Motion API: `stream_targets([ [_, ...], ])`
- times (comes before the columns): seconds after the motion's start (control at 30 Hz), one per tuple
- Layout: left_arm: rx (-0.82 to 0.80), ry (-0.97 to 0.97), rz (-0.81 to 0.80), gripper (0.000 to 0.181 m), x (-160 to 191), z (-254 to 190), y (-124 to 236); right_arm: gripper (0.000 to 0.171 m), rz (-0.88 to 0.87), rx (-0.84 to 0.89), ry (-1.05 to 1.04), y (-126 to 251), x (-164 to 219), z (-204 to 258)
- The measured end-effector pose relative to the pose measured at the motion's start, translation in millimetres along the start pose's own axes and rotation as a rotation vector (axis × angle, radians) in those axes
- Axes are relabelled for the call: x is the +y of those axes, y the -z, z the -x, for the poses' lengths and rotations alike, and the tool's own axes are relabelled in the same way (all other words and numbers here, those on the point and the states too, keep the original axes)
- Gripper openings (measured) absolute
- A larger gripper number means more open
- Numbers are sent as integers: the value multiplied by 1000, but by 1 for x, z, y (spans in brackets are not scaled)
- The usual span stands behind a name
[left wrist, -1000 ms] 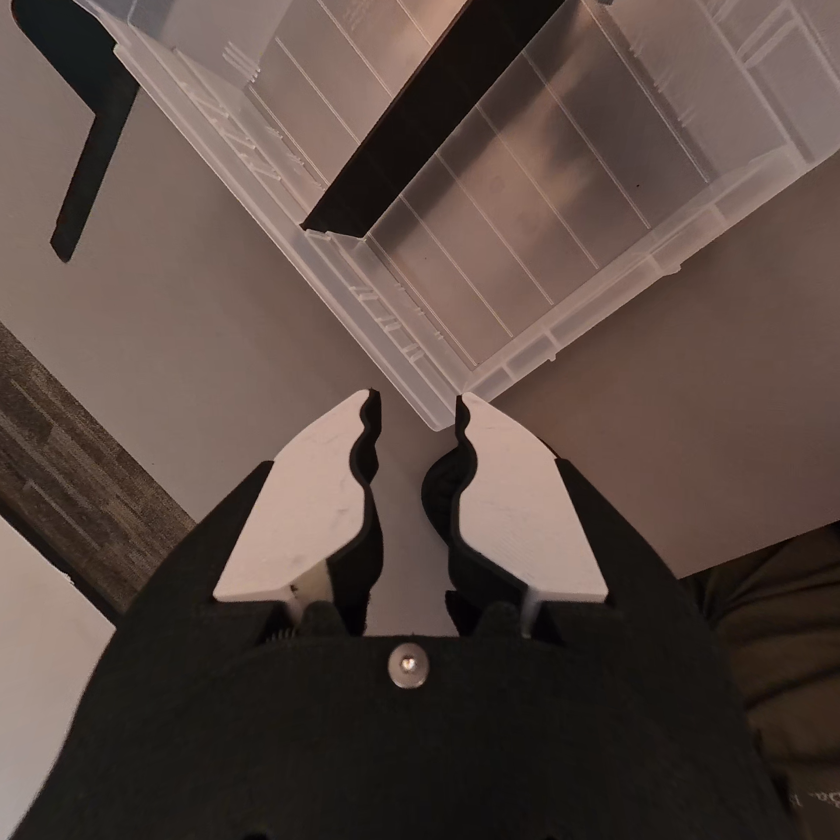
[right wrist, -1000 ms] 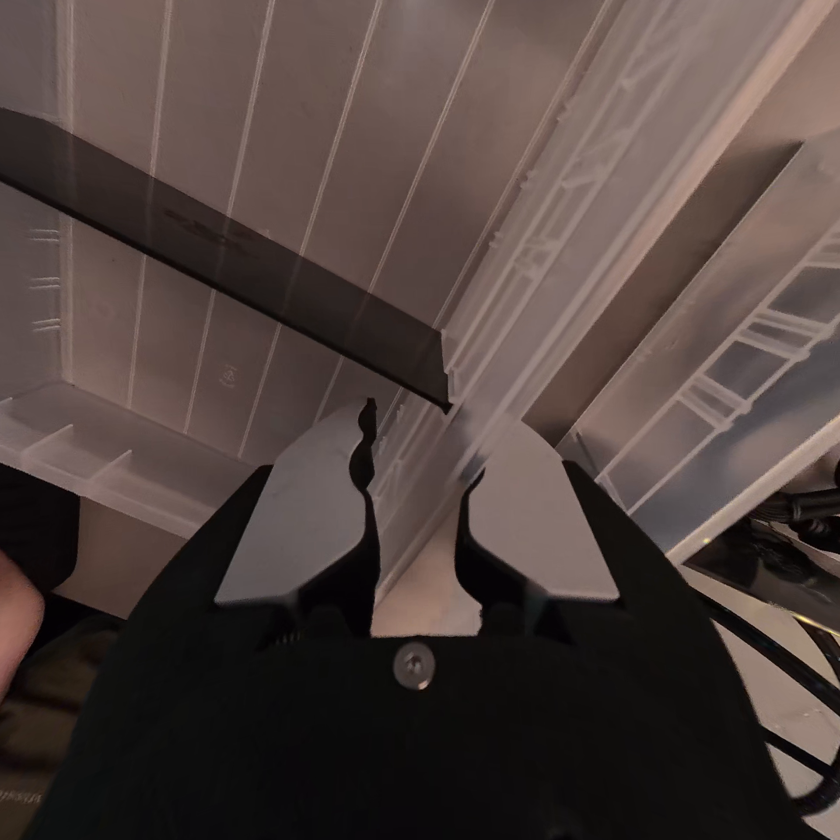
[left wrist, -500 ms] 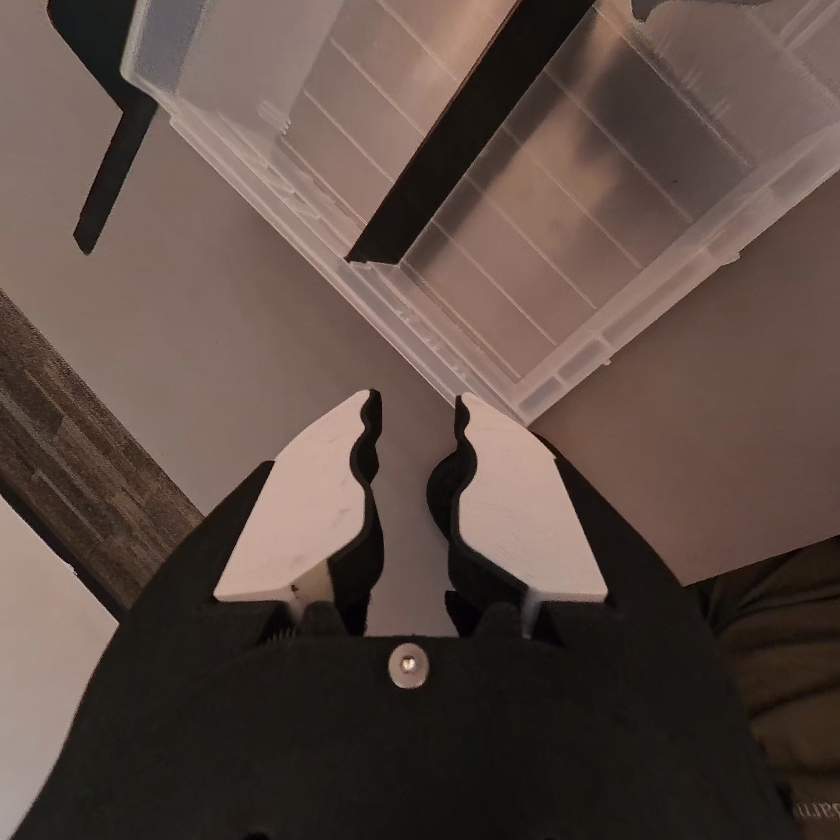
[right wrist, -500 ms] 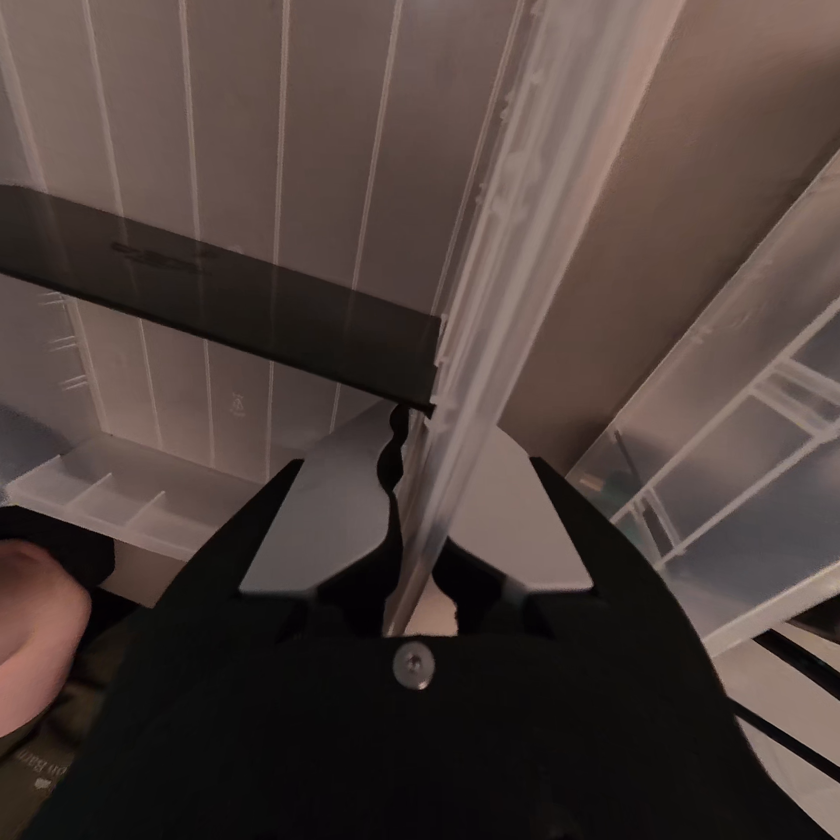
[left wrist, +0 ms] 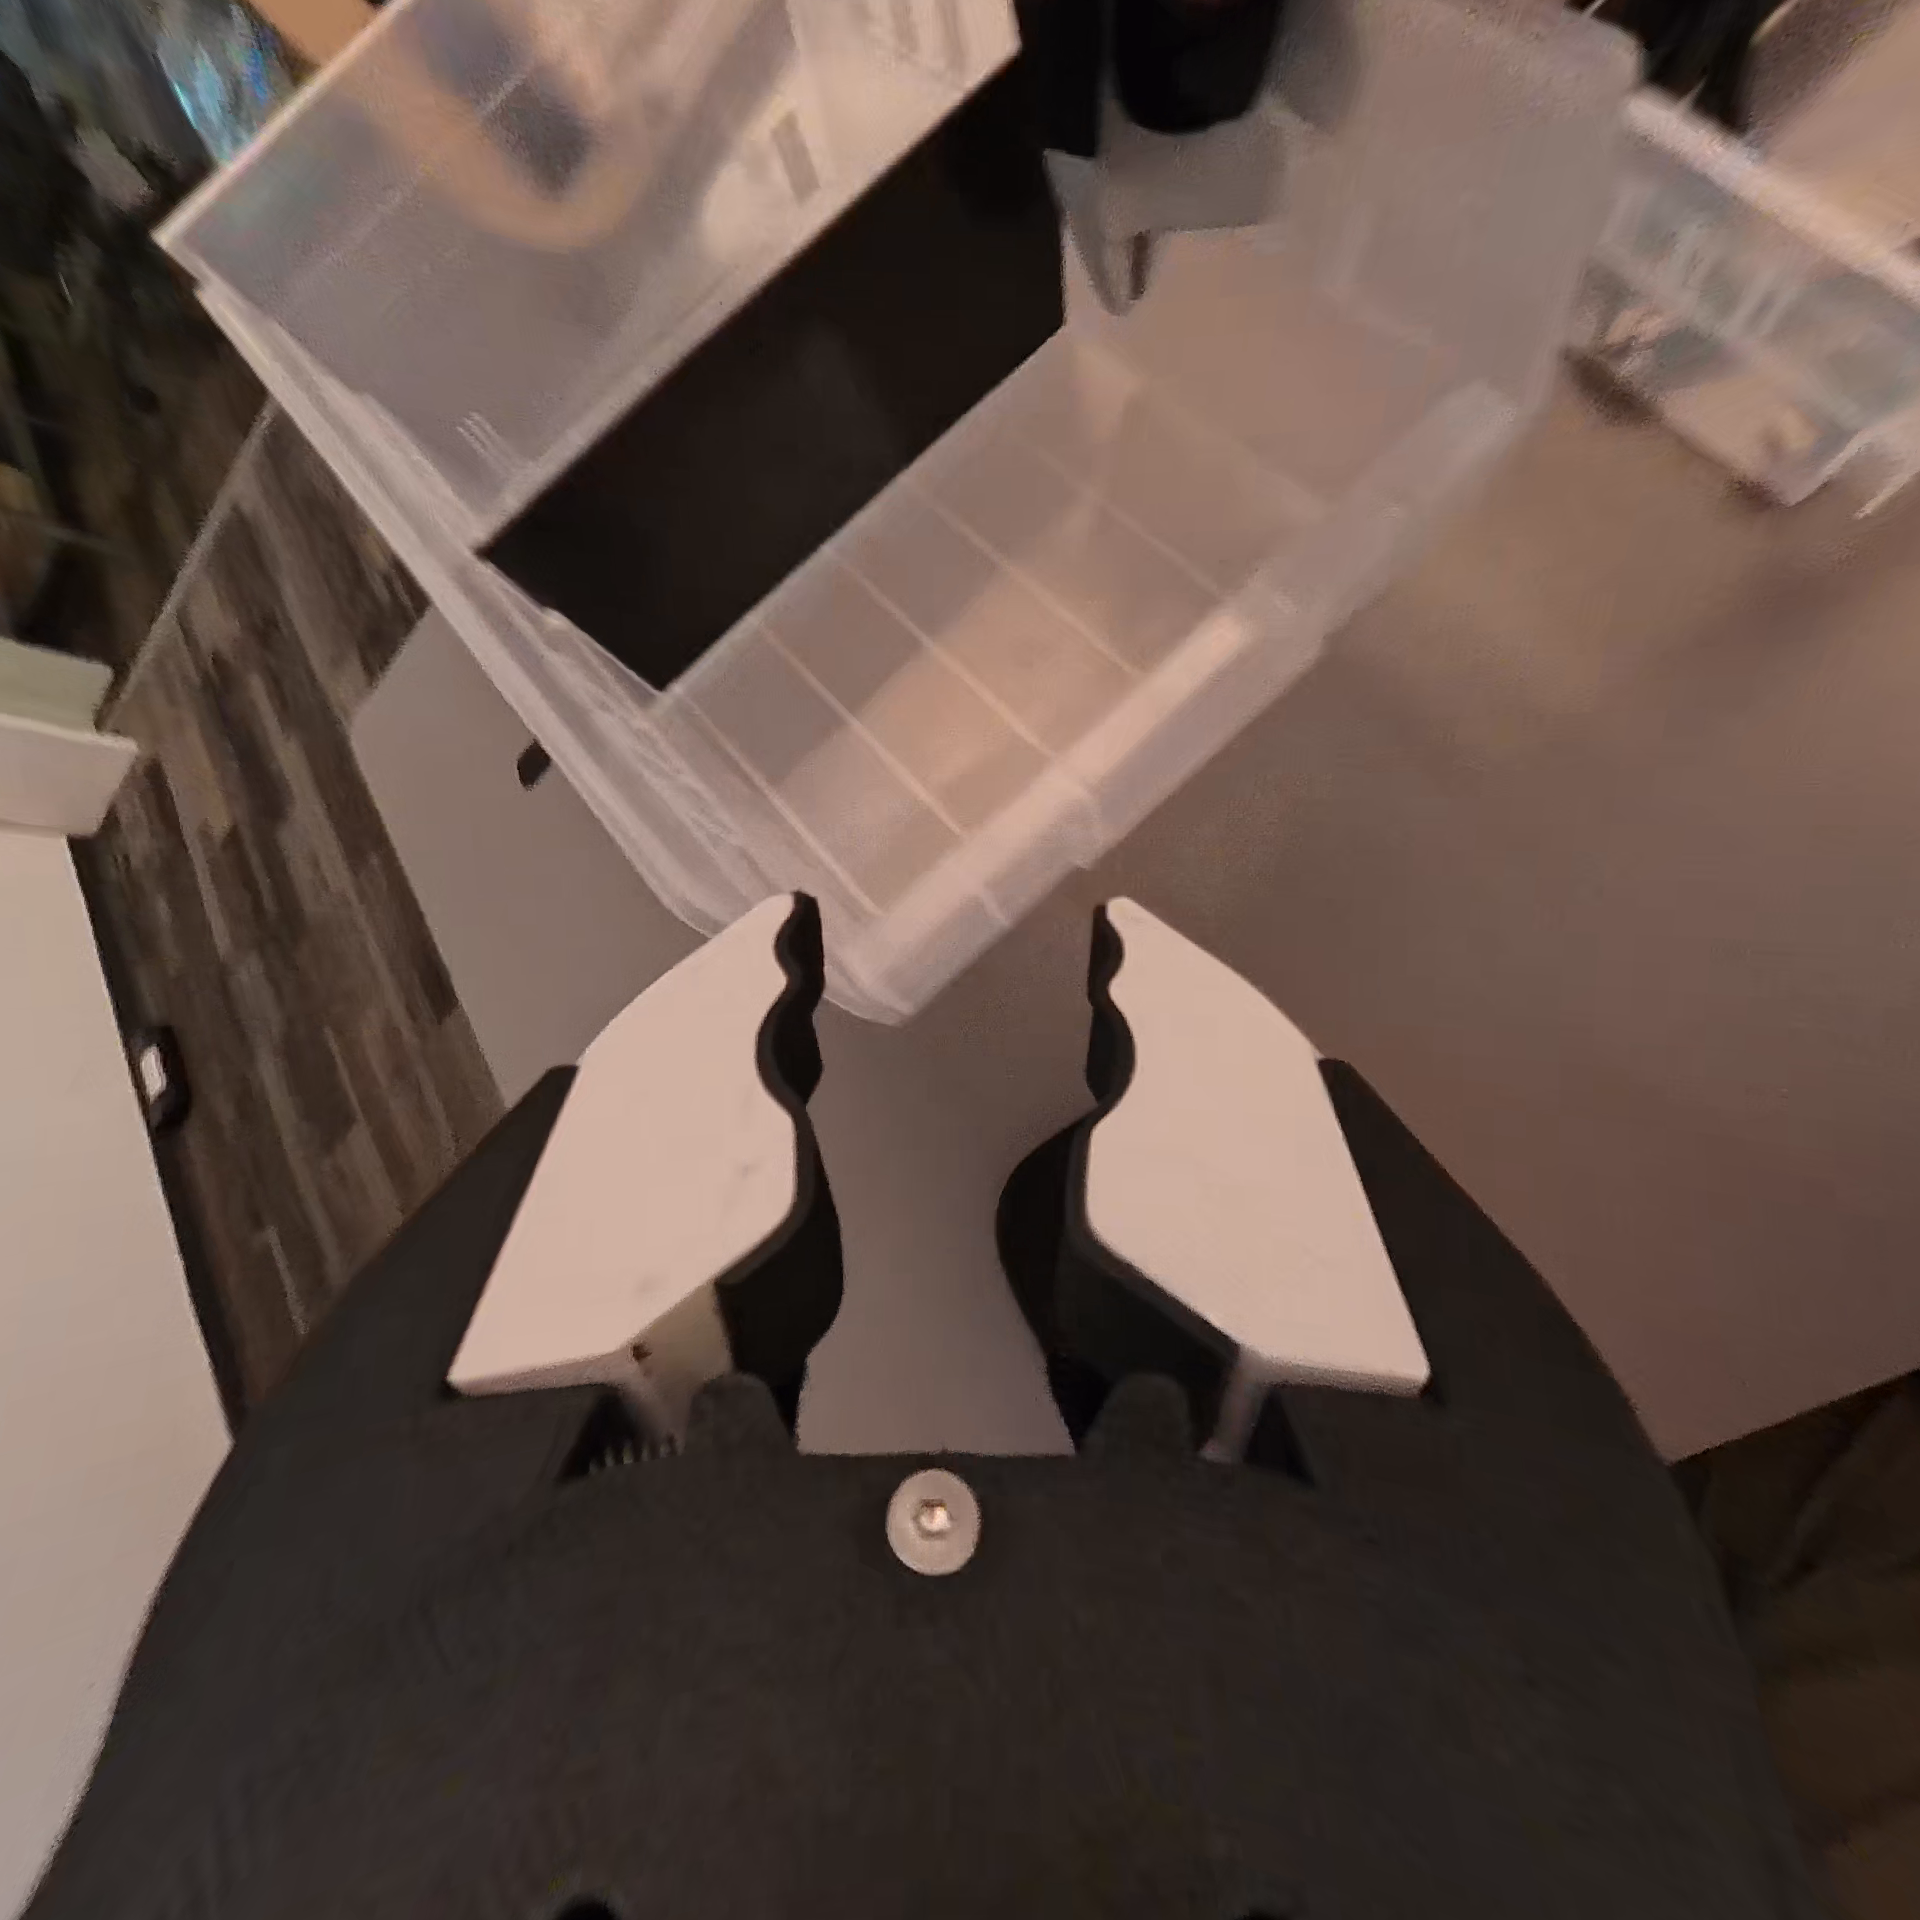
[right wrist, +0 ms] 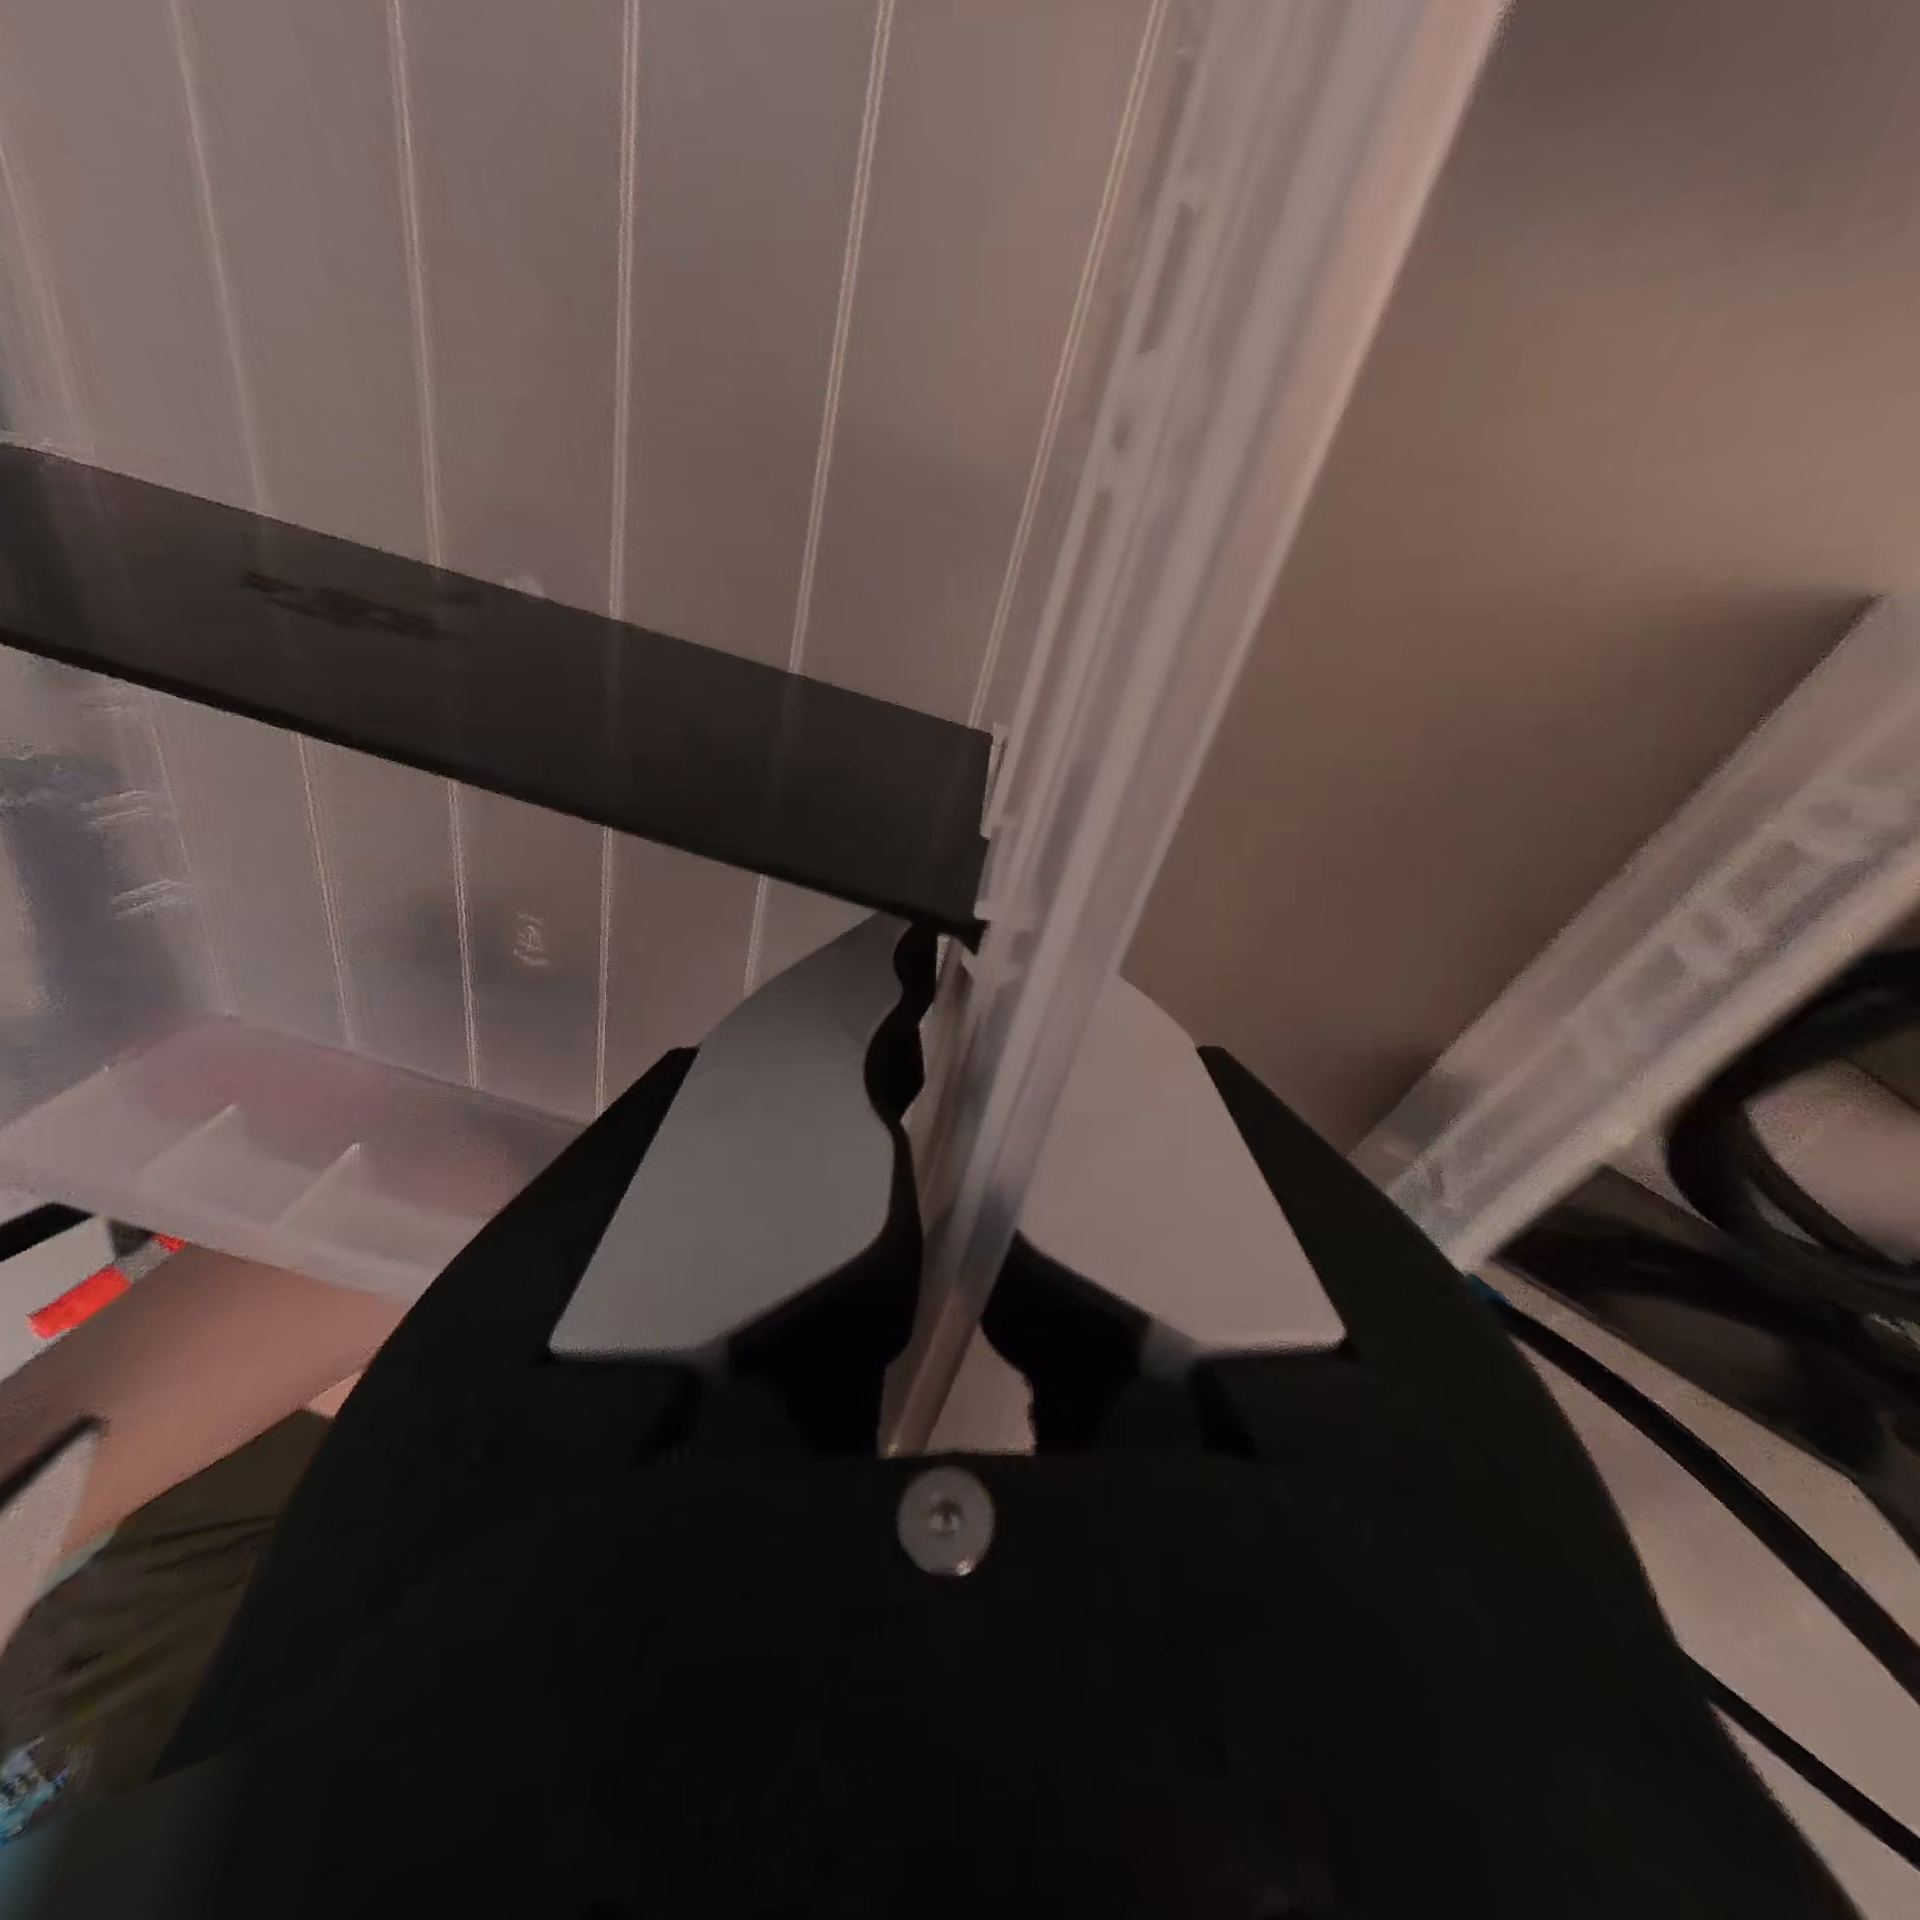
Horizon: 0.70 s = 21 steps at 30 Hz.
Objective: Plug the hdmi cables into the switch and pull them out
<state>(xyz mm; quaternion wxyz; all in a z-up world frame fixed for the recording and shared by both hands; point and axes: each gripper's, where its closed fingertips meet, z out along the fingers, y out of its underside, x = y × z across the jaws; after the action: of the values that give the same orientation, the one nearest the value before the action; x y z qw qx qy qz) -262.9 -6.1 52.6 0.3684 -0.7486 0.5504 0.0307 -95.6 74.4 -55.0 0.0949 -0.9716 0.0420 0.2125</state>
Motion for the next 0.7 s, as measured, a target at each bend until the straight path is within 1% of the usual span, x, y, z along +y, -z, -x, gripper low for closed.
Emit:
stream_targets([
  [0.03,3,-9,-35,52,-3,-5,7,5,-17,-7,-8,14,-5,-1],
  [0.1,-5,-52,-59,56,-4,-13,15,5,-54,-4,-9,47,-13,-9],
  [0.17,10,-115,-57,61,-3,-25,17,5,-110,31,-10,83,-19,-26],
  [0.27,49,-192,-65,65,-9,-43,15,6,-211,105,-62,140,-18,-67],
  [0.33,95,-242,-68,68,-18,-56,8,5,-274,144,-122,178,-9,-101],
  [0.43,234,-349,-88,71,-41,-90,-10,5,-360,207,-227,231,15,-158],
  [0.5,376,-411,-139,73,-68,-122,-29,4,-423,261,-297,262,39,-197],
  [0.53,446,-386,-184,74,-87,-137,-40,4,-456,287,-329,275,53,-215],
  [0.6,576,-200,-229,72,-125,-157,-69,4,-517,317,-388,295,83,-250],
  [0.63,615,-88,-218,78,-138,-159,-89,4,-539,315,-422,302,99,-266],
  [0.67,658,9,-204,90,-147,-162,-107,4,-557,312,-455,306,116,-282],
  [0.7,719,80,-190,90,-153,-166,-121,5,-570,312,-486,309,132,-298],
])
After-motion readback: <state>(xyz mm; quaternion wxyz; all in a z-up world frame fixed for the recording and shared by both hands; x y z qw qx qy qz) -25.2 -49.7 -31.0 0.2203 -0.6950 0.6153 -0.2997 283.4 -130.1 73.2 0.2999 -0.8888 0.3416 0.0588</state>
